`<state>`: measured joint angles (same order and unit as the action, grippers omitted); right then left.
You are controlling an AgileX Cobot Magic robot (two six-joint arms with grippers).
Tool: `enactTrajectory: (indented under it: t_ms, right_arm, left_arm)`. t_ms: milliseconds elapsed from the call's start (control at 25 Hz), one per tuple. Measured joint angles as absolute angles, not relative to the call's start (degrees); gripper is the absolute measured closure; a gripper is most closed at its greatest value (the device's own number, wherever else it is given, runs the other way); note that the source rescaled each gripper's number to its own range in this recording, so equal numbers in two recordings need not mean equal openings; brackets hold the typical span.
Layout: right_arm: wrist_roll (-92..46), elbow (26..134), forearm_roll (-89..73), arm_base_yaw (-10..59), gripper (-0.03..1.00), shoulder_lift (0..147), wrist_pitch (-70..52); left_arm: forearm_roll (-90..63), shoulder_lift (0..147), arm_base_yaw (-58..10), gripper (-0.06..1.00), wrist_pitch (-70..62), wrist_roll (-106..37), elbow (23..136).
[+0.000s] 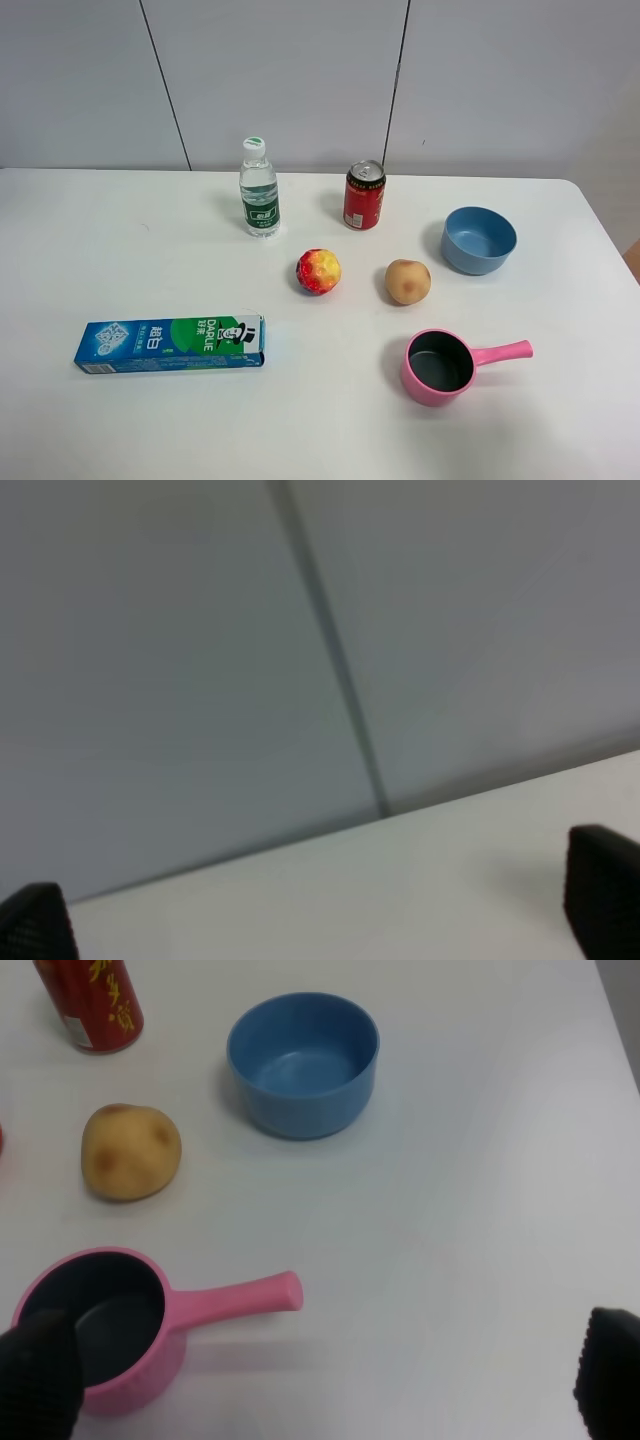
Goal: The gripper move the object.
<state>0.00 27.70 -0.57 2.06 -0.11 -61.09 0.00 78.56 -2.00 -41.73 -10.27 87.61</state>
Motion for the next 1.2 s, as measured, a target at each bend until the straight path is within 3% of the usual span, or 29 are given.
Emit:
enactTrajectory:
  t_ms: [360,840,1200]
  right_arm:
    - [0.0,27.7,-0.57,2.06,-0.03,-0.11,-61.09]
    - [0.0,27.7,-0.57,2.06,-0.03,-0.11,-61.09]
    - [0.0,27.7,-0.57,2.06,-0.03,-0.11,-61.09]
  left_arm:
    - [-1.59,52.71,10.87,-0.05,-45.63,-9.9,67.53]
    - [-4.43,13.13,11.28,-0.05,-59.66,-5.15,45.35]
    - [-4.18,-0.19,11.28,-0.05,-60.67,-5.15,31.64]
